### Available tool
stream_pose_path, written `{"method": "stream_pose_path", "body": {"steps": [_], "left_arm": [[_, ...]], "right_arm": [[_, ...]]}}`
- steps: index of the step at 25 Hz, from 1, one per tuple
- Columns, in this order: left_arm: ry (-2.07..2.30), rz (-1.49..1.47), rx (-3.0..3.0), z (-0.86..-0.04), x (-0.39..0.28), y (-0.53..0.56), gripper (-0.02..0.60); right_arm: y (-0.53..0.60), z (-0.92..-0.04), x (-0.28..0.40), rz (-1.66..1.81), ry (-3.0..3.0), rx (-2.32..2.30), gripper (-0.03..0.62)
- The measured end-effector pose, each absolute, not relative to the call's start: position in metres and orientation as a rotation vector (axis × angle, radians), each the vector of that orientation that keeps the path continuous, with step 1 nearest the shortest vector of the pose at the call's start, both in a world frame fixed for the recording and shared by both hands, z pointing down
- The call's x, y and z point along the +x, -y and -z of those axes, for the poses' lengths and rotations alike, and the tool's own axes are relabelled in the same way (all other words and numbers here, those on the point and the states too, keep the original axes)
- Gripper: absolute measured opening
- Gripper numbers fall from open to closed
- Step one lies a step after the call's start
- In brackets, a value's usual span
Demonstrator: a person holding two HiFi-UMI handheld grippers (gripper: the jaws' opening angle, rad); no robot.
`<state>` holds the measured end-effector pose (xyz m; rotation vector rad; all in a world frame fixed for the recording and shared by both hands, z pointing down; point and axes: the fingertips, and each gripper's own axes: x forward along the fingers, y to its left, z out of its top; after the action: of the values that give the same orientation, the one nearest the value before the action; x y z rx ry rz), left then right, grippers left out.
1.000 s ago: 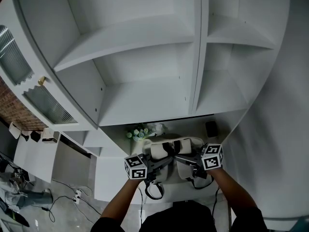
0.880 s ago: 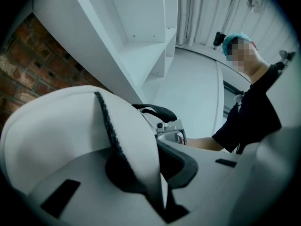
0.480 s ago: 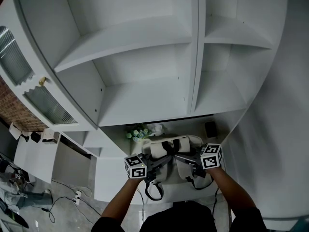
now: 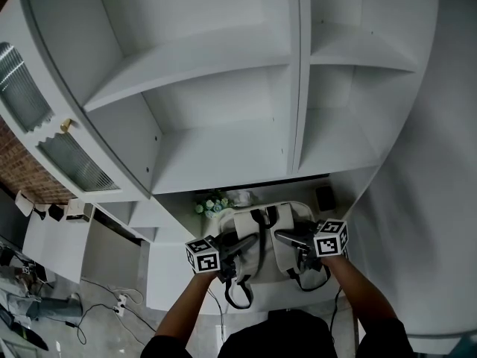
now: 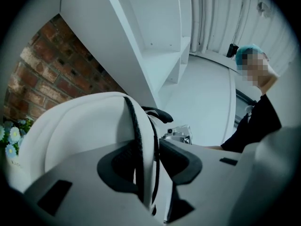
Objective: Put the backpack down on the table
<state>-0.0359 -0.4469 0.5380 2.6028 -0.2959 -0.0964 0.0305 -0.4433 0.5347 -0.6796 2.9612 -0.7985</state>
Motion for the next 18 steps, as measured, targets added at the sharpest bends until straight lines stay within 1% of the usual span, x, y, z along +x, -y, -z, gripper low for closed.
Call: {"method": "stream_pose_path", "body": {"steps": [11, 18], "left_arm": [[0.356, 0.081, 2.583, -0.549, -0.050, 0.438, 0.158], [0.426, 0.052, 2.592, -0.553, -0.065, 0.437, 0.173]], "right_arm": [[0.443, -0.542, 0.063, 0.826, -2.901, -0.824, 0.149], [0.437, -0.536, 0.084, 0.781, -2.878, -0.913, 0.149]]}}
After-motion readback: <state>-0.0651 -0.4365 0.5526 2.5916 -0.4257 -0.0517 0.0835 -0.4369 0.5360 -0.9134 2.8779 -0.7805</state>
